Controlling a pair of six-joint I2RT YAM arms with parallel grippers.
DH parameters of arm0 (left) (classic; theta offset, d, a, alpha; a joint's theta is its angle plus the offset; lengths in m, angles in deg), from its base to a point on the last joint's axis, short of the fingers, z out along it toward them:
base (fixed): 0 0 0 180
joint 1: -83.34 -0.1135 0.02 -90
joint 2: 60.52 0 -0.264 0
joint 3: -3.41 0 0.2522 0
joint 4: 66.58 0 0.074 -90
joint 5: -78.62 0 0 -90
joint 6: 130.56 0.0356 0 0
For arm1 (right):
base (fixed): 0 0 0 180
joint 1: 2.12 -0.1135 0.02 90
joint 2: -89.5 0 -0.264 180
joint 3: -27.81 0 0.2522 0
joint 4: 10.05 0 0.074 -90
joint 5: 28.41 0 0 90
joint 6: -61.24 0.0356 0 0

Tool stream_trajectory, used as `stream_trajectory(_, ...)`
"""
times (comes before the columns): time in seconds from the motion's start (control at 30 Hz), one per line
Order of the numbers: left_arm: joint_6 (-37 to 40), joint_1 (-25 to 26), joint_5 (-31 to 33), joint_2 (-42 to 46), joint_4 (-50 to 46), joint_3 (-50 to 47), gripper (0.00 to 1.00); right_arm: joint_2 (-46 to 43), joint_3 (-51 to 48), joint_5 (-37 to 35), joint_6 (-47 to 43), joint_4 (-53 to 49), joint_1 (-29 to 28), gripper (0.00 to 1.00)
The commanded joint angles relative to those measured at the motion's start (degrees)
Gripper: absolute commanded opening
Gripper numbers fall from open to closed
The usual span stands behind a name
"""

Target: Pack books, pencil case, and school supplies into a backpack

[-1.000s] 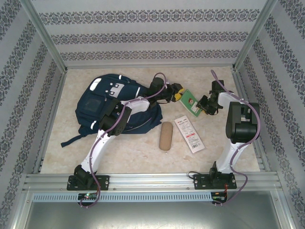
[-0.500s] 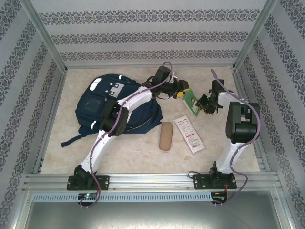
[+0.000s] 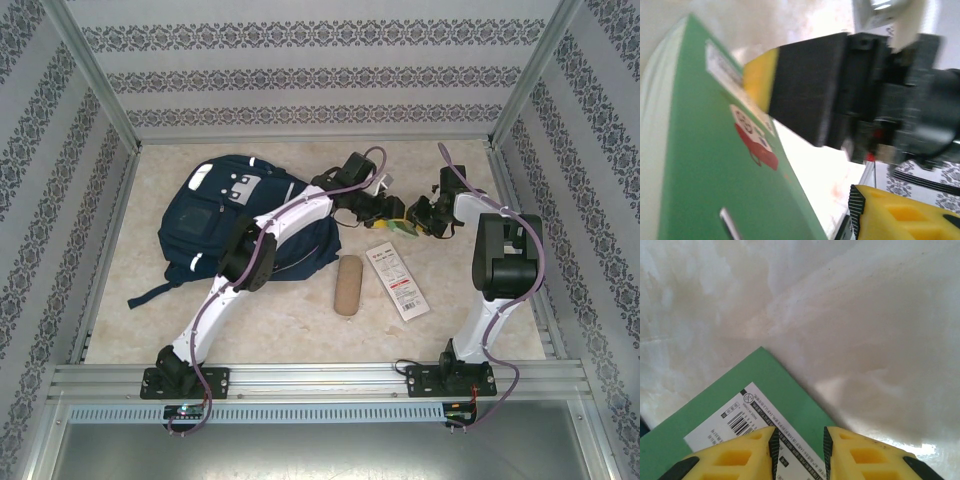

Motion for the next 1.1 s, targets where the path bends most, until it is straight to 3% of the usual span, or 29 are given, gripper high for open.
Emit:
stream_trajectory(0.0,-2.0,-0.7,2.0,-0.4,0.0,-1.4,0.59,0.0,0.2,1.3,-0.3,0.0,-0.8,0.32)
stream_trajectory(0.1,-4.1,-1.1,4.0,0.8,0.6,-2.2,0.57,-0.1,-0.2,1.5,-0.3,0.3,-0.9,0.32)
stream_trajectory(0.2,-4.9,-1.2,5.1,1.2,0.3,-2.2,0.46,-0.1,-0.3,1.3,-0.4,0.3,-0.9,0.32)
stream_trajectory(0.37,-4.7,-1.3,5.2,1.5,-0.7,-2.9,0.15,-1.2,-0.4,0.4,-0.5,0.1,-0.9,0.34)
stream_trajectory(0.43,-4.5,-1.5,5.0,2.6,-0.5,-3.8,0.08,-2.1,-0.6,0.3,-0.7,0.0,-0.6,0.37)
stream_trajectory(0.5,-4.5,-2.1,4.4,4.2,0.7,-5.4,0.06,-3.2,-0.9,1.0,-0.6,0.0,-0.1,0.39)
stream_trajectory(0.7,-5.1,-5.0,-2.3,10.1,5.0,-10.3,0.00,-7.9,-2.7,7.8,0.8,3.1,2.4,0.59)
stream_trajectory(1.07,-5.6,-11.9,-14.1,17.6,12.0,-17.8,0.00,-10.2,-6.8,28.8,11.9,21.2,2.4,0.81)
